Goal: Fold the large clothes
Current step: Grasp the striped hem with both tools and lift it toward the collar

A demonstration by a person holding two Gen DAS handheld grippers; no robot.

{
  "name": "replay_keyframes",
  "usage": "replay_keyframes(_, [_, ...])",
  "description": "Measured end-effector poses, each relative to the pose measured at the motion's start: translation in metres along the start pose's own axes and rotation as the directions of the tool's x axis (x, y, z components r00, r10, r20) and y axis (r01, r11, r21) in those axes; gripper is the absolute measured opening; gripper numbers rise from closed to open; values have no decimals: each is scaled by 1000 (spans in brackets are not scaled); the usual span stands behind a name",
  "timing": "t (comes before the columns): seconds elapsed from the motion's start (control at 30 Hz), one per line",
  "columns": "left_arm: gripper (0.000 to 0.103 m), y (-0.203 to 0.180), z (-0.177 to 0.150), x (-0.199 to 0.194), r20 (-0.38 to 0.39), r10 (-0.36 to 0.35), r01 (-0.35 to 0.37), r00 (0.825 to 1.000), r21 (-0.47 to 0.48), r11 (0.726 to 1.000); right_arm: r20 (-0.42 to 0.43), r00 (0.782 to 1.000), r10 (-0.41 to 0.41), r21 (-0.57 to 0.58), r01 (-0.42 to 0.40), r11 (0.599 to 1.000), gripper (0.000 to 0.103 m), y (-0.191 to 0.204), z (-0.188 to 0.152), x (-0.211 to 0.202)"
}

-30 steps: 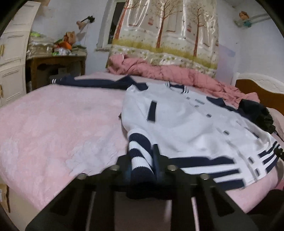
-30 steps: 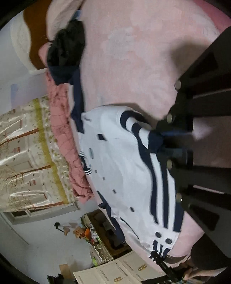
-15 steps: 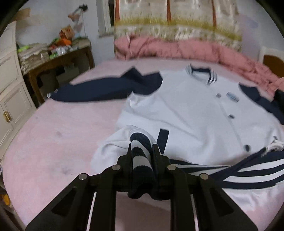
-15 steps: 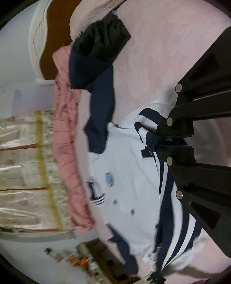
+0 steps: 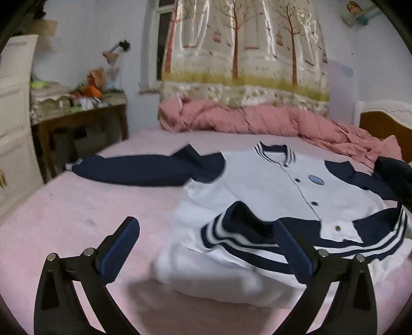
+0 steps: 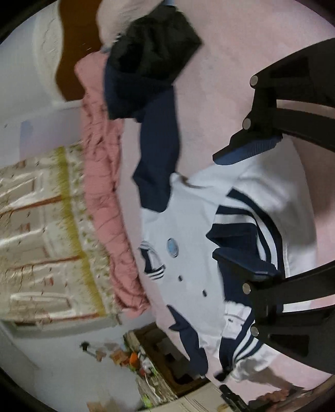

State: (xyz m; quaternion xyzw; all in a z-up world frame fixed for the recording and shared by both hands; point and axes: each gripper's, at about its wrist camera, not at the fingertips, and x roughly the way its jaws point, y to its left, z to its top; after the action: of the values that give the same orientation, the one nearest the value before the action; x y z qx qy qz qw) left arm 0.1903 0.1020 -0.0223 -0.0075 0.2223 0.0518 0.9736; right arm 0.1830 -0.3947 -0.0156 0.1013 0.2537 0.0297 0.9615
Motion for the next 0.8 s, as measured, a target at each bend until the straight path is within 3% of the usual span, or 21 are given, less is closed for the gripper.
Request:
replay_keyframes(0.1, [103,2,0,19,-103,-4,7,995,29,1000,-24,999,26,-54,-27,998,74,-5,11,0])
replay_keyframes(0.17, [103,2,-5,36,-158,-49,55,986,32,998,-123,989,80,-136,-96,986,74,-2,11,11])
replay_keyframes(0.27, [103,-2,-15,66,-263,-116,129,958,31,991,-244,966,83,-245,-144,959,74,8,-1,32])
replay_keyframes(0.33, [78,-7,-20,79,-317,-170,188,933,26,982,-293,955,51,-303,-143,942,74,15,-10,49])
replay_keyframes(0.37, [33,-11,-22,83,-341,-179,203,923,37,978,-303,952,33,-317,-133,939,74,17,-13,57])
replay_keyframes(0.4, [8,-16,-22,87,-356,-160,193,921,59,979,-305,952,19,-320,-121,940,74,19,-17,63])
replay_keyframes(0.43, [3,-18,-21,86,-333,-114,151,936,85,985,-311,950,15,-312,-117,943,58,19,-19,70])
replay_keyframes(0.5, [3,-14,-12,78,-275,-118,143,954,74,987,-311,950,9,-288,-103,952,15,20,-18,79])
replay_keyframes(0.53, [3,-10,-6,71,-236,-113,129,965,55,990,-276,961,8,-275,-87,957,10,19,-15,77])
replay_keyframes(0.57, [3,-5,1,66,-203,-116,124,972,30,992,-190,982,15,-241,-61,969,8,18,-9,66])
replay_keyframes(0.67, [1,6,16,60,-139,-46,44,989,-14,999,-25,1000,0,-133,-3,991,8,15,5,47])
replay_keyframes(0.73, [0,12,18,72,-135,128,-129,983,3,992,-16,1000,-22,-80,21,997,8,12,9,54])
replay_keyframes(0.77, [0,19,16,83,-161,173,-175,972,6,985,-37,998,-43,-60,41,997,8,9,9,64])
replay_keyframes(0.8, [0,27,10,99,-233,144,-150,962,-11,989,-87,995,-52,-34,49,998,8,4,8,78])
